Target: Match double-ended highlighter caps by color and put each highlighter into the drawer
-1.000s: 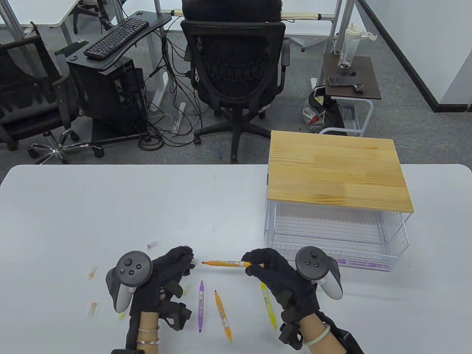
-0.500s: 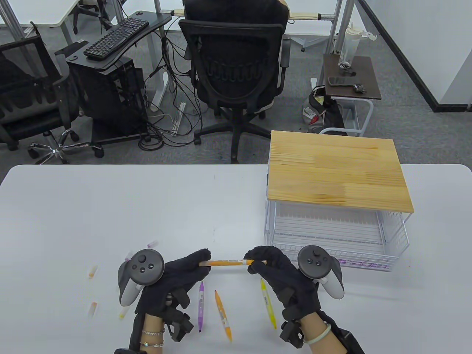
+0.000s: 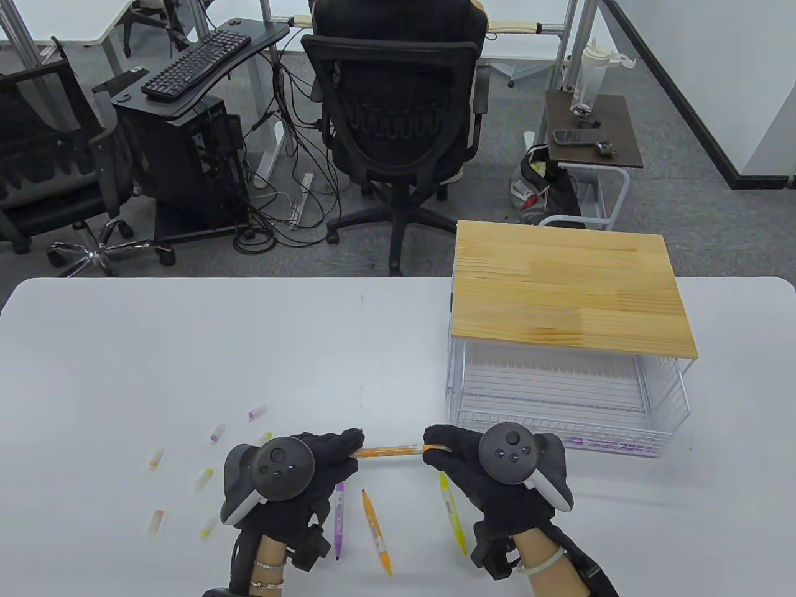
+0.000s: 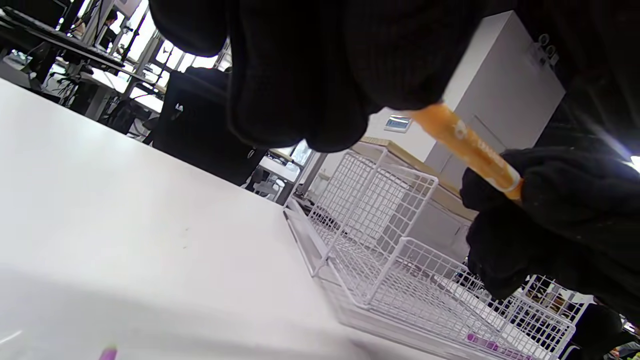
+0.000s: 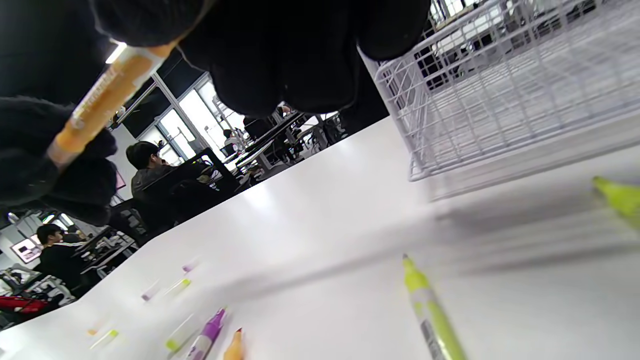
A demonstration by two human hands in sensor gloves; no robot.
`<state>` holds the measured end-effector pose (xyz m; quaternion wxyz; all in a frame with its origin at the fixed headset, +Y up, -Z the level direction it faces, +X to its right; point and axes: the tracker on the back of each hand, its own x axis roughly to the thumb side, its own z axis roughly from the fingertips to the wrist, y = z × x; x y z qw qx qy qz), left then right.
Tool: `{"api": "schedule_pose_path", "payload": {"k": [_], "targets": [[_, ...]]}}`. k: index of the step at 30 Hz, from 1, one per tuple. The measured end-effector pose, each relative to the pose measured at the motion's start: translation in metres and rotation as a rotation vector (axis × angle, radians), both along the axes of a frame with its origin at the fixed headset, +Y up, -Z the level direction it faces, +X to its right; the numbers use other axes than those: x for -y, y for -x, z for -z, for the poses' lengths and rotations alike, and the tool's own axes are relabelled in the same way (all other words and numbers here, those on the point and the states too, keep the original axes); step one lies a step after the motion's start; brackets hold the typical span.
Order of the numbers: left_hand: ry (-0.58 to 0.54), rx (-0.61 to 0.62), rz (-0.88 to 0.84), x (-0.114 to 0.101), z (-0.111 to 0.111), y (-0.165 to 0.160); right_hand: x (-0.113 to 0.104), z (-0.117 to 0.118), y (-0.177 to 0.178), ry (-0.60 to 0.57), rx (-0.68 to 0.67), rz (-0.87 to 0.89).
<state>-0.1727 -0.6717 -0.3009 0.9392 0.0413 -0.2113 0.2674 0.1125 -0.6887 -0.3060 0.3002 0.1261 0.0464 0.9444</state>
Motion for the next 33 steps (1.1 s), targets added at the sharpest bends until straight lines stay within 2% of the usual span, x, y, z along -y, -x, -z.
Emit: {"api": "schedule_pose_path", "payload": {"k": [4,8,10,13,17,20,25,27,29,33], "targets": [[-0.072,0.01,0.021,-0.004,-0.004,-0.005,-0.003,0.0,-0.003,0.042,-0.047,0.07],[-0.2,-0.011,0.028,-0.013,-0.014,-0.01,-0.004,0.002,-0.01,0.107,-0.1,0.173],[-0.197,-0.015,0.059,-0.016,-0.016,-0.013,-0.002,0.006,-0.014,0.148,-0.126,0.225],[-0.087,0.027,0.129,-0.019,-0.019,-0.018,-0.003,0.009,-0.02,0.179,-0.154,0.315],[-0.152,-0.005,0.146,-0.014,-0.021,-0.021,-0.019,0.003,-0.035,0.107,-0.137,0.396],[-0.167,-0.095,0.215,-0.003,-0.013,-0.015,-0.036,-0.007,-0.064,-0.053,0.011,0.369],[-0.064,-0.165,0.336,0.019,0.005,-0.005,-0.044,-0.016,-0.109,-0.259,0.387,0.229],[-0.023,-0.196,0.404,0.025,0.01,-0.004,-0.039,-0.013,-0.119,-0.287,0.515,0.133],[-0.002,-0.238,0.501,0.029,0.013,-0.006,-0.029,-0.006,-0.122,-0.275,0.586,0.011],[0.044,-0.226,0.546,0.033,0.016,-0.008,-0.002,0.013,-0.116,-0.196,0.632,-0.112]]}}
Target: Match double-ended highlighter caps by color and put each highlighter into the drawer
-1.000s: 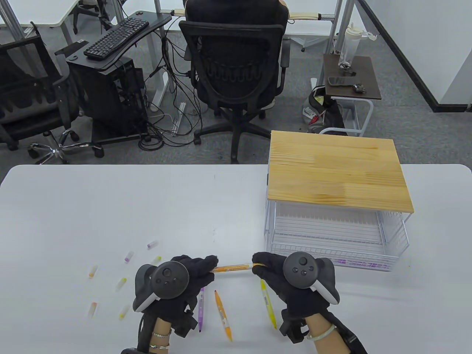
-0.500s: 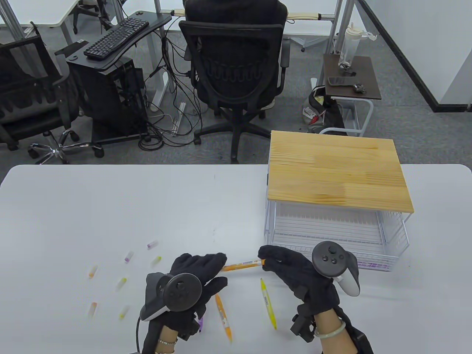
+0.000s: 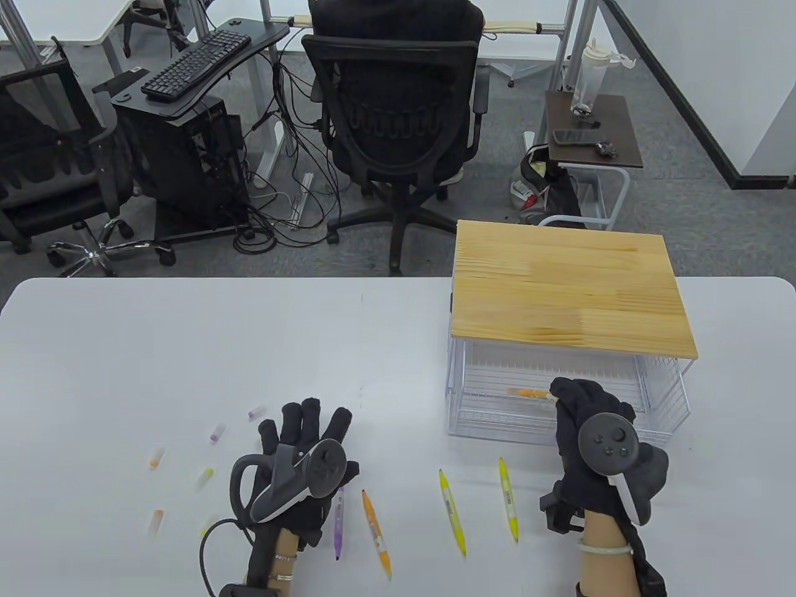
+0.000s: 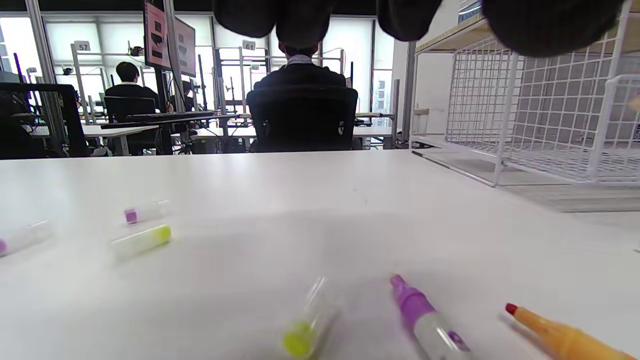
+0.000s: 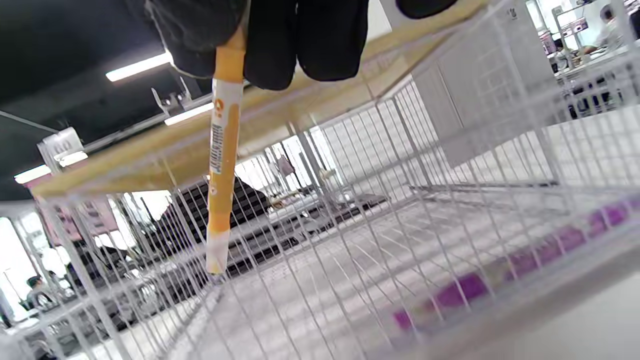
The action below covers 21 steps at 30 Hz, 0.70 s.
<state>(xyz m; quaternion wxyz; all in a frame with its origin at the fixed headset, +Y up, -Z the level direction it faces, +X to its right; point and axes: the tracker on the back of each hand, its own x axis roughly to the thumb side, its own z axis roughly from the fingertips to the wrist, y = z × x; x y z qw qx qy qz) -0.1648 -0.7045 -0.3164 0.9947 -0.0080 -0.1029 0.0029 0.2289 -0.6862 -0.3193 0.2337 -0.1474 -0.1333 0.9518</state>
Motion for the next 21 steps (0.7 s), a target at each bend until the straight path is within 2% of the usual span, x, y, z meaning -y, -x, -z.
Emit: {"api": "schedule_pose_path", "payload": {"k": [4,6,10,12,15,17,18,21], "targets": [[0.006,0.007,-0.047,-0.001,0.001,0.004,0.022,0.016,0.007,0.129,-0.108,0.115],[0.019,0.009,-0.053,-0.001,0.001,0.006,0.027,0.019,0.005,0.151,-0.089,0.147],[0.033,0.007,-0.076,-0.001,0.003,0.012,0.008,0.004,0.003,0.019,-0.01,0.083],[0.029,0.007,-0.093,0.0,0.004,0.014,-0.007,-0.007,0.009,-0.04,-0.083,0.069],[0.043,0.011,-0.111,0.001,0.006,0.016,-0.014,-0.015,0.022,-0.041,-0.242,0.128],[0.054,0.009,-0.125,0.002,0.007,0.018,-0.011,-0.014,0.031,0.062,-0.296,0.124],[0.055,0.009,-0.13,0.002,0.007,0.019,-0.004,-0.01,0.034,0.154,-0.308,0.069],[0.038,0.003,-0.132,-0.001,0.004,0.023,0.019,-0.005,0.04,0.362,-0.226,-0.147]]}}
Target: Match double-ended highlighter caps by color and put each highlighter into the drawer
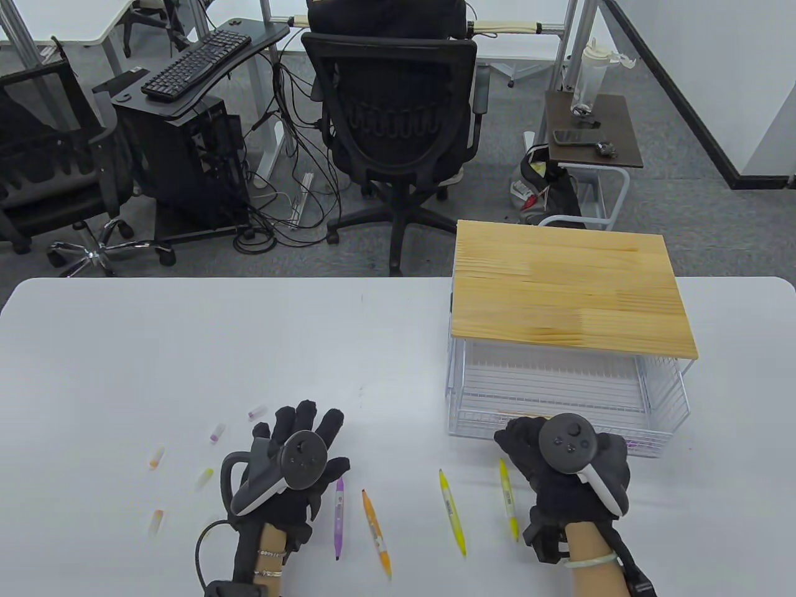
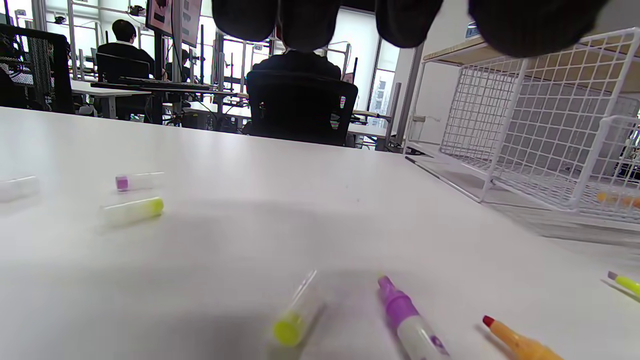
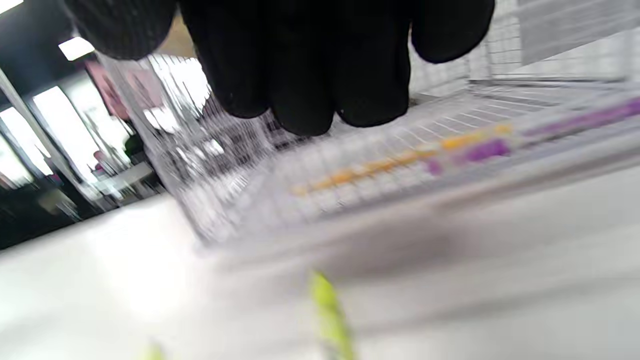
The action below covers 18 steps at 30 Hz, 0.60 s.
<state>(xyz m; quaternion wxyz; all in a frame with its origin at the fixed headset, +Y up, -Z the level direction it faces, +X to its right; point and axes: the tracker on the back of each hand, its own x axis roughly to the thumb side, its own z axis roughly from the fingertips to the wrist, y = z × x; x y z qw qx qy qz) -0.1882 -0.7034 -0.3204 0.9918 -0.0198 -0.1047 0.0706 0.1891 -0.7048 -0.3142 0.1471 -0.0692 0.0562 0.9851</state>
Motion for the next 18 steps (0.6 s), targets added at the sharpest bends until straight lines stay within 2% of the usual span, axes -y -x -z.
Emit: {"api": "schedule_pose_path", "payload": {"k": [3,8,18], "targets": [[-0.014,-0.015,-0.025,-0.002,-0.002,0.006,0.026,-0.001,0.003,0.06,0.01,-0.208],[-0.003,-0.026,-0.039,-0.003,-0.004,0.011,0.051,0.0,0.009,0.244,0.021,-0.31],[-0.003,-0.019,-0.062,-0.004,-0.004,0.013,0.066,-0.004,0.038,0.265,0.009,-0.499]]}}
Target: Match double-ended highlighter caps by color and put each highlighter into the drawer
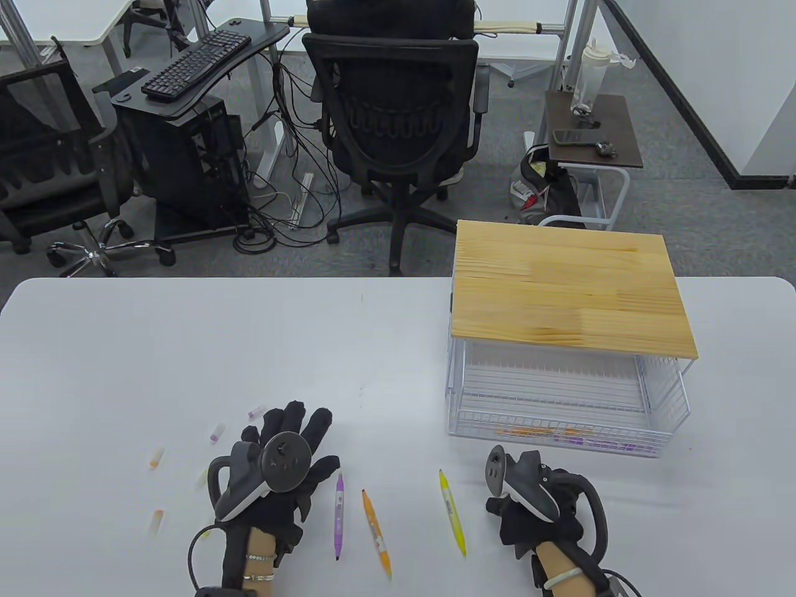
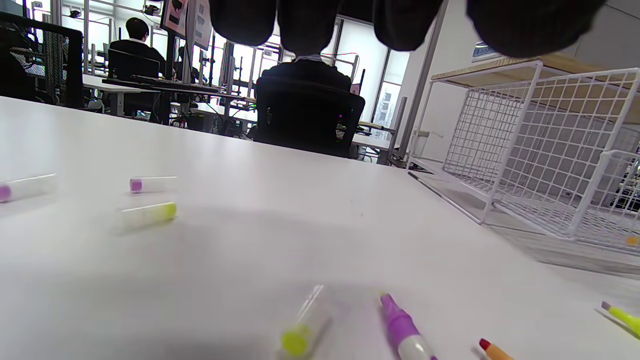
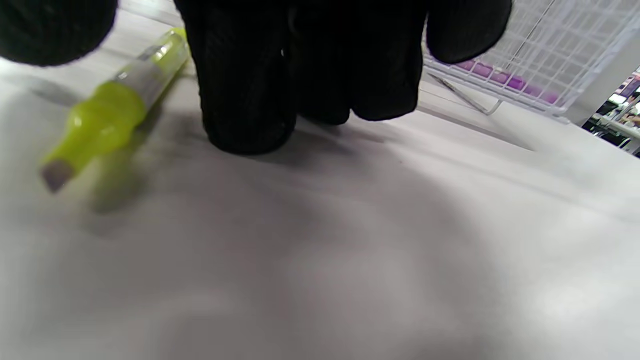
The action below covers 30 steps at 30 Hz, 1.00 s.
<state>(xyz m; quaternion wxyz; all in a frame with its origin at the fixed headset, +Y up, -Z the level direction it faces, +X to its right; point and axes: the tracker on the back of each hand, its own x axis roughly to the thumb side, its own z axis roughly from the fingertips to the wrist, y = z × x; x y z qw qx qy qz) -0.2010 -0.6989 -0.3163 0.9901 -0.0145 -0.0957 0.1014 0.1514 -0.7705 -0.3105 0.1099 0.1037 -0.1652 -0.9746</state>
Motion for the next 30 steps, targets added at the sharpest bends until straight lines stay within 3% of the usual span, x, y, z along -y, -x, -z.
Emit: {"api": "schedule_pose_path", "payload": {"k": [17,23,30], "targets": [[-0.032,-0.052,-0.048,-0.009,-0.005,0.017,-0.002,0.001,-0.005,0.039,0.071,0.119],[0.051,-0.072,0.011,-0.003,-0.001,0.022,-0.027,0.0,-0.017,-0.031,0.095,0.231],[0.212,-0.076,0.134,0.032,0.02,0.008,-0.065,-0.017,0.002,-0.151,-0.037,0.353]]}}
